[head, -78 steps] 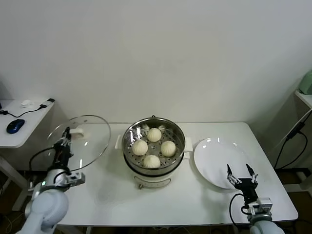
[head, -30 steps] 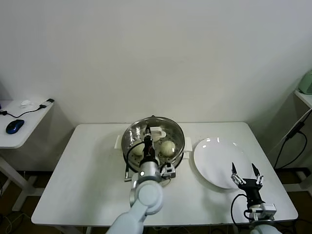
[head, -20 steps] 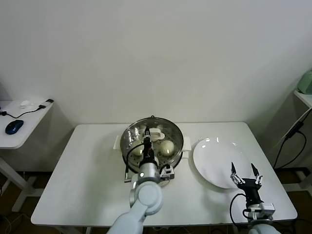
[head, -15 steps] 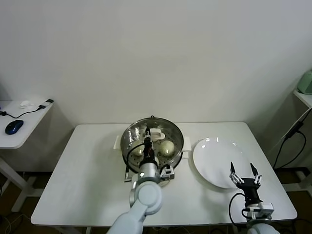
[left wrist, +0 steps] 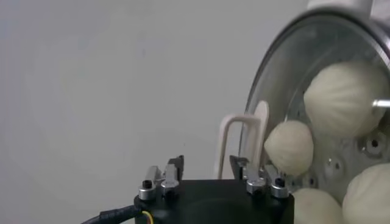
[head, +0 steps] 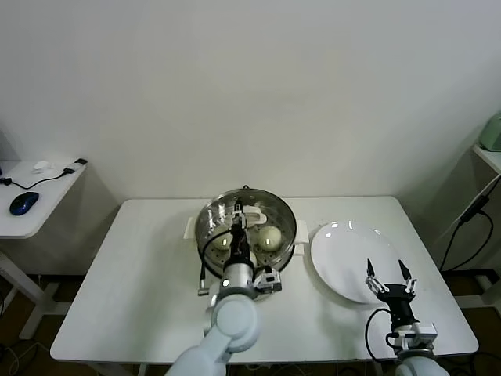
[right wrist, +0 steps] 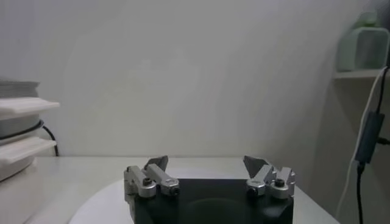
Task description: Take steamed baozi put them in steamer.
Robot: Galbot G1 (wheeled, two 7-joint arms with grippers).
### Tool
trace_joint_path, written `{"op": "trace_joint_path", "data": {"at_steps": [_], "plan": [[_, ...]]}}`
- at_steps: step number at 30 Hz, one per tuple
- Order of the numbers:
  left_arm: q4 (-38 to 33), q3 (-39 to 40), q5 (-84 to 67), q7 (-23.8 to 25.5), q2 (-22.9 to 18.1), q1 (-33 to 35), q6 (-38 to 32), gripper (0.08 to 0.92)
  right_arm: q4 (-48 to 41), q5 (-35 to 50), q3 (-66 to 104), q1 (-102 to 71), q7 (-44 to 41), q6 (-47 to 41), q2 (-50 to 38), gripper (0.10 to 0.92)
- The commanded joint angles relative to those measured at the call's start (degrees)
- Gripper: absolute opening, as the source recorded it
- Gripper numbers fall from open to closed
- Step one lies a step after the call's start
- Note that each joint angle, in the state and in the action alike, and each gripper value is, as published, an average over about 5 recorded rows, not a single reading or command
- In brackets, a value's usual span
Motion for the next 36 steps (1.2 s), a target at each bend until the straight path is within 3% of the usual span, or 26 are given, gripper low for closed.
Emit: {"op": "trace_joint_path", "data": {"at_steps": [1, 6, 11, 17, 21, 26, 30, 36], "plan": [[-2.03, 0.42, -1.98, 0.91, 0.27, -0.61, 0.48, 0.576, 0.11, -0.49, -0.14, 0.08, -0.02, -0.64, -0.05, 0.823], [-8.50, 1.59, -6.44, 1.24, 3.47, 1.57, -0.18, 0.723, 0.84, -0.77, -0.09, -0.83, -0.41, -0.58, 0.29, 0.823], [-14.56, -2.19, -15.48, -5.58, 7.68, 7.88, -7.82, 0.815, 1.23, -1.15, -0.11, -2.18, -1.43, -0.04, 0.67, 0.823], [-19.18, -17.95, -43.99, -18.48, 9.15, 16.43, -25.33, 0.822, 0.95, -2.32, -0.27, -2.54, -1.76, 0.34, 1.00, 0.823], [-21.18, -34.65, -68.70, -20.44, 8.17, 20.40, -31.18, 0.823, 0.16, -2.64, -0.71, -2.11, -1.87, 0.49, 1.28, 0.823], [-13.33, -49.68, -96.25, -18.66, 12.47, 24.46, -37.12, 0.823, -0.41, -2.76, -1.15, -1.44, -2.26, 0.18, 1.48, 0.823], [-1.50, -48.08, -102.81, -17.33, 15.56, 26.50, -44.54, 0.823, -0.63, -2.77, -1.23, -0.92, -2.29, -0.03, 1.34, 0.823], [10.22, -44.62, -101.01, -16.71, 13.65, 24.04, -48.00, 0.823, -0.83, -2.76, -1.33, -0.38, -2.52, -0.19, 1.07, 0.822]]}}
